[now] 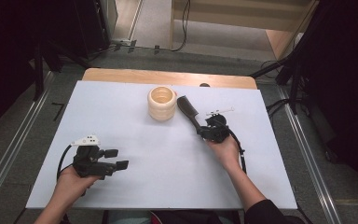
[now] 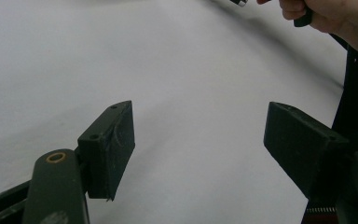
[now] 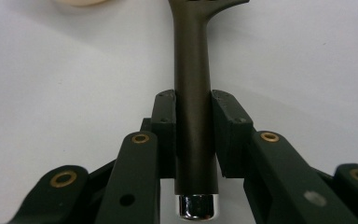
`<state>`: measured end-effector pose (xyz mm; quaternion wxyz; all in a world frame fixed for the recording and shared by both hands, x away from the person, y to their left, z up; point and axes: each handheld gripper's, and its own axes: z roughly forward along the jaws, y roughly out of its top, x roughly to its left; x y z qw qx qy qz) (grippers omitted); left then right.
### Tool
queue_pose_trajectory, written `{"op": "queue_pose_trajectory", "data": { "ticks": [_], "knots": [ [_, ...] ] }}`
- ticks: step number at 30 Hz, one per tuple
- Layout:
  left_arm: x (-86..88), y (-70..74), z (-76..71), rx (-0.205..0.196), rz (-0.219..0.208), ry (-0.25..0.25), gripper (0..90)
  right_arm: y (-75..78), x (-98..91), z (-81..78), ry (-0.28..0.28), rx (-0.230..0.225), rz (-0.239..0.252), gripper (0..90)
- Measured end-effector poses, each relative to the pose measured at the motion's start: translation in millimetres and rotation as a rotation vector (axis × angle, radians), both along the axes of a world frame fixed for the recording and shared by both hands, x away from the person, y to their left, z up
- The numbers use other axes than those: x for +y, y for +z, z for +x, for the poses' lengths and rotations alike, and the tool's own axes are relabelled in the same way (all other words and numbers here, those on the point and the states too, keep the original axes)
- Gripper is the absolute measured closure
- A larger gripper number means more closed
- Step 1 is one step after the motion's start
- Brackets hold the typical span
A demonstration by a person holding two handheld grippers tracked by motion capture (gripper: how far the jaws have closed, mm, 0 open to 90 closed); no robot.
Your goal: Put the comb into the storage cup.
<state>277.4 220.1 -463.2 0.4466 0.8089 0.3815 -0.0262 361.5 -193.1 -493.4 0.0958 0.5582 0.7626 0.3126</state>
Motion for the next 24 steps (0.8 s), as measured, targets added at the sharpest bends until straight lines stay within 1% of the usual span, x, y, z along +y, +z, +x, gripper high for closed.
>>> {"op": "queue_pose_trajectory", "data": {
  "ticks": [3, 7, 8, 10, 12, 13, 14, 17, 20, 24],
  "knots": [
    [-2.3, 0.2, 1.5, 0.005, -0.003, 0.003, 25.4, 5.1, -5.2, -2.3, -0.009, -0.010, 0.014, 70.4],
    [-7.6, 1.1, 5.0, 0.010, 0.006, 0.002, 25.3, 12.9, -12.9, -6.7, -0.021, -0.026, 0.032, 70.4],
    [-9.1, 1.6, 6.2, 0.011, -0.001, 0.002, 25.3, 14.0, -13.7, -7.5, -0.026, -0.029, 0.035, 70.4],
    [-11.4, 2.3, 8.3, 0.018, -0.011, 0.007, 25.3, 16.9, -16.5, -9.9, -0.022, -0.036, 0.033, 70.4],
    [-14.4, 3.3, 10.4, 0.024, -0.008, 0.014, 25.1, 18.6, -18.0, -11.9, -0.021, -0.038, 0.036, 70.4],
    [-16.2, 4.1, 11.3, 0.026, -0.008, 0.026, 25.0, 19.7, -18.6, -13.0, -0.021, -0.034, 0.041, 70.4],
    [-17.6, 4.9, 12.4, 0.025, -0.003, 0.033, 24.9, 20.6, -19.3, -14.2, -0.018, -0.040, 0.040, 70.4],
    [-19.8, 6.5, 14.0, 0.018, -0.012, 0.030, 24.9, 23.6, -21.0, -17.2, -0.019, -0.046, 0.044, 70.4],
    [-24.6, 10.5, 19.3, 0.023, -0.020, 0.029, 25.1, 28.3, -24.0, -22.1, -0.017, -0.055, 0.053, 70.4],
    [-29.7, 13.9, 25.3, 0.039, -0.012, 0.036, 25.4, 30.6, -26.2, -27.4, -0.016, -0.057, 0.048, 70.4]
  ]
}}
